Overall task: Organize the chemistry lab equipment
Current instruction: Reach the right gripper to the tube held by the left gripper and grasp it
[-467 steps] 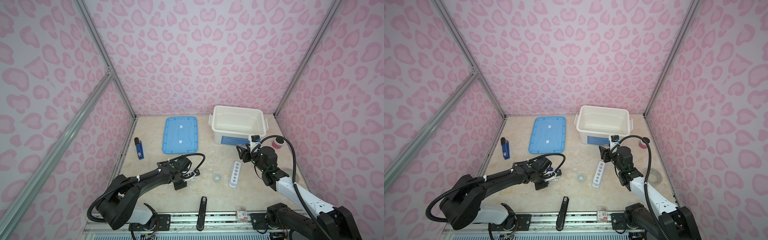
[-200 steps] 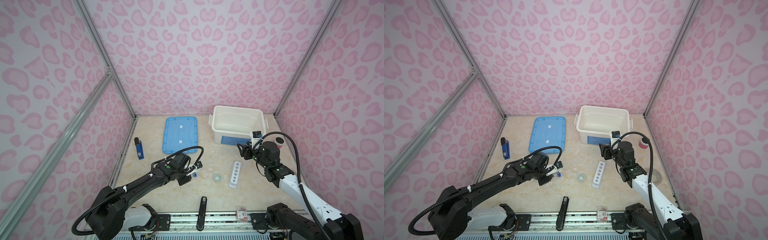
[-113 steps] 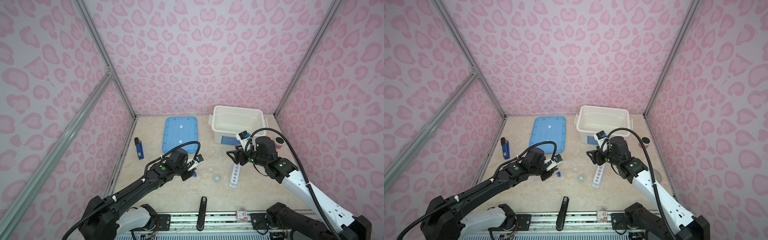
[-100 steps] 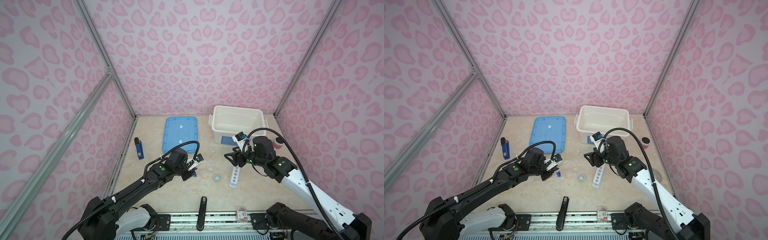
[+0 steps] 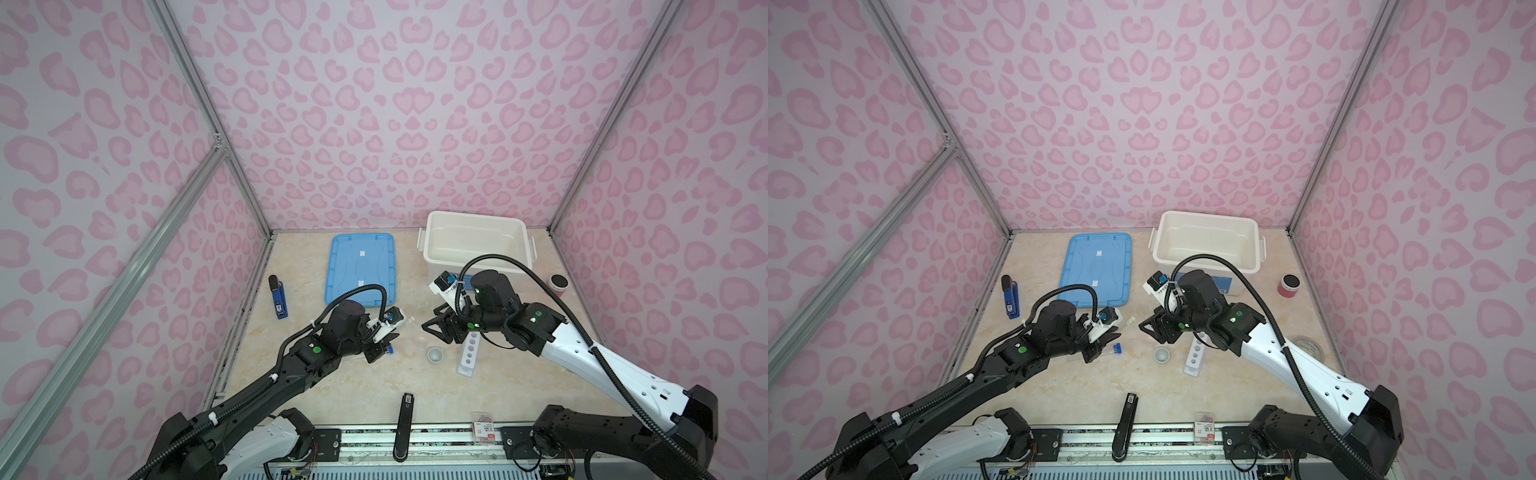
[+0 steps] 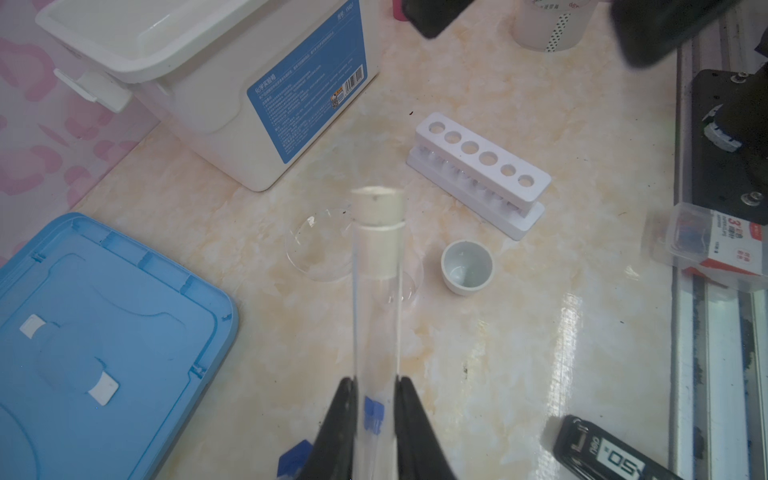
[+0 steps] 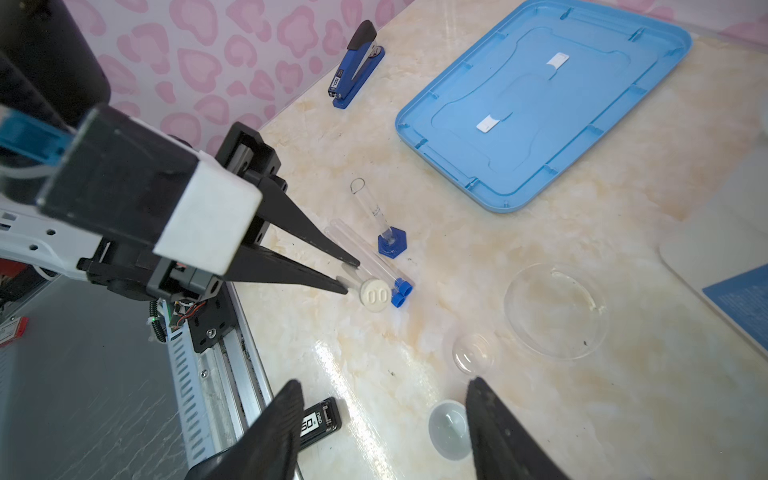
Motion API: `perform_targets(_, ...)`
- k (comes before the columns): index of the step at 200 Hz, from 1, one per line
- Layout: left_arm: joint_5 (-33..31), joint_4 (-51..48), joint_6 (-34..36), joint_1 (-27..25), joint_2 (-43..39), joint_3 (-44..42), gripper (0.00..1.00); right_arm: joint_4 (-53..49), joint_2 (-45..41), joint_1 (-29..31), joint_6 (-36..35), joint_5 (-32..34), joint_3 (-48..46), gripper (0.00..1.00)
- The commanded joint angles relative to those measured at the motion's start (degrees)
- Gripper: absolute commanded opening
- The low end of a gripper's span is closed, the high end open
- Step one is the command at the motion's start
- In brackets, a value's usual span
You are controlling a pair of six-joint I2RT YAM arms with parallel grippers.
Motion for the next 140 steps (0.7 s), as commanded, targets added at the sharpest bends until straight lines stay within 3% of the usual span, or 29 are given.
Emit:
perform_targets(1, 1.09, 3.17, -0.77, 0.09, -1.31, -0.66, 0.14, 2.1, 2.27, 1.44, 1.29, -0.39, 1.5, 0.61)
perform_targets(140, 2.03, 4.03, -1.3, 0.0, -2.58, -1.45, 0.11, 8.26, 10.86, 4.34, 3.59, -2.5, 3.87, 0.45)
